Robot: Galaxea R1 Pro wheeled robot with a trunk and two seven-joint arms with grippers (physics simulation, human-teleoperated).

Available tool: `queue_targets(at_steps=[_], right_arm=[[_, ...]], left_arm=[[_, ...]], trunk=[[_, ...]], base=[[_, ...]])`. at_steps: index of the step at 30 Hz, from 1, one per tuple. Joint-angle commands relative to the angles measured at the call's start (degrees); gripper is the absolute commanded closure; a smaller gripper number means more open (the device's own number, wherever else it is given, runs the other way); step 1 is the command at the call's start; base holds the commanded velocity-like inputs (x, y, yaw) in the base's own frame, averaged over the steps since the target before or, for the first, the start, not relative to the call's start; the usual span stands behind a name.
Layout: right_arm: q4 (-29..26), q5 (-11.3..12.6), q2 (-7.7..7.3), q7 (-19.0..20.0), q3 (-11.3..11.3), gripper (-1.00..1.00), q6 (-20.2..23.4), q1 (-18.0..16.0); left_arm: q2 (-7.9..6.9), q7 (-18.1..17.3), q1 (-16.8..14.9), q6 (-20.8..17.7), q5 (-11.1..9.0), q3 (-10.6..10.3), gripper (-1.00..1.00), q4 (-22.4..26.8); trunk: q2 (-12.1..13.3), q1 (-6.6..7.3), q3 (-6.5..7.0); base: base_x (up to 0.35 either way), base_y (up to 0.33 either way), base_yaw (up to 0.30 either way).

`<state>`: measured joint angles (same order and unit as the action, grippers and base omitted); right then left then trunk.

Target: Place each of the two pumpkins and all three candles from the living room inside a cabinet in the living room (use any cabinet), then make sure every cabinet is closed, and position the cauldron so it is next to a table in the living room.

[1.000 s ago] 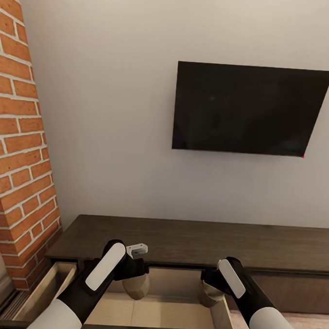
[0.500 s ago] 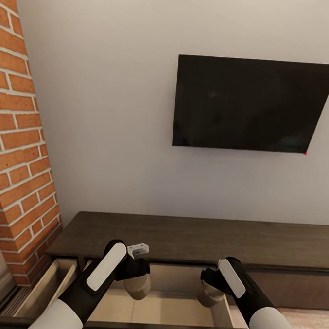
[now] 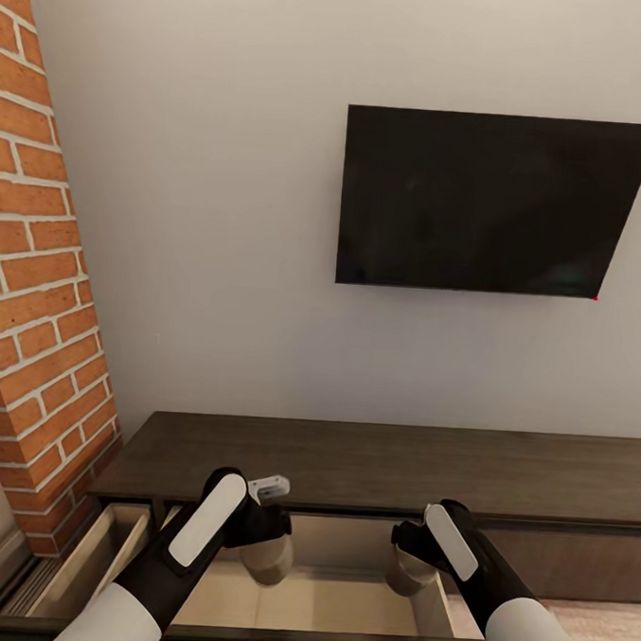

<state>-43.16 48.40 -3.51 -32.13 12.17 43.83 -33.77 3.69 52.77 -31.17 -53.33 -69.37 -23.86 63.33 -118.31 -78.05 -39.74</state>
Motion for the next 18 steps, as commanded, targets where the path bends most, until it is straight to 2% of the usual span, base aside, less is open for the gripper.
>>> queue_targets(at_steps=[1, 5, 7, 8, 9, 14, 16, 18], right_arm=[[-0.02, 0.61, -0.05, -0.56, 0.31, 1.0, -0.01, -0.05], [0.23, 0.6, 0.1, -0.57, 0.55, 1.0, -0.05, -0.73], [0.41, 0.68, 0.62, -0.57, 1.48, 1.0, -0.11, -1.97], [0.47, 0.67, 1.21, -0.72, 2.46, 1.0, -0.01, -2.8], [0.49, 0.66, 1.63, -0.91, 2.96, 1.0, 0.1, -3.29], [1.11, 0.62, 2.83, -1.37, 3.95, 1.0, 0.25, -4.62], [4.41, 0.52, 3.29, -1.38, 4.39, 1.0, -0.06, -6.38], [8.06, 0.44, 4.22, -1.35, 5.47, 1.0, -0.32, -7.9]], left_arm=[[0.0, 0.58, -0.1, 0.04, -0.58, -0.04, 1.0, -0.39], [0.0, 0.51, -0.31, 0.06, -0.56, -0.04, 1.0, -1.79], [-0.02, -0.13, -0.6, 0.07, -0.42, -0.04, 1.0, -2.95], [-0.07, -1.76, -1.38, 0.07, 0.26, -0.04, 1.0, -4.09], [-0.11, -3.29, -1.86, 0.07, 1.15, -0.04, 1.0, -5.34], [-0.04, -14.32, -3.53, 0.83, 10.75, 0.17, 1.0, -10.04], [0.06, -17.78, -5.28, 2.17, 13.4, 0.22, 1.0, -13.8], [0.34, -19.05, -7.69, 3.78, 14.22, 0.22, 1.0, -18.41]], trunk=[[-0.03, 0.01, -0.06], [-0.03, 0.01, -0.06], [-0.03, 0.01, -0.06], [-0.03, 0.01, -0.06], [-0.03, 0.01, -0.06], [-0.03, 0.01, -0.06], [-0.03, 0.01, -0.06], [-0.03, 0.01, -0.06]], base=[[0.0, 0.0, 0.0], [0.0, 0.0, 0.0], [0.0, 0.0, 0.0], [0.0, 0.0, 0.0], [0.0, 0.0, 0.0], [0.0, 0.0, 0.0], [0.0, 0.0, 0.0], [0.0, 0.0, 0.0]])
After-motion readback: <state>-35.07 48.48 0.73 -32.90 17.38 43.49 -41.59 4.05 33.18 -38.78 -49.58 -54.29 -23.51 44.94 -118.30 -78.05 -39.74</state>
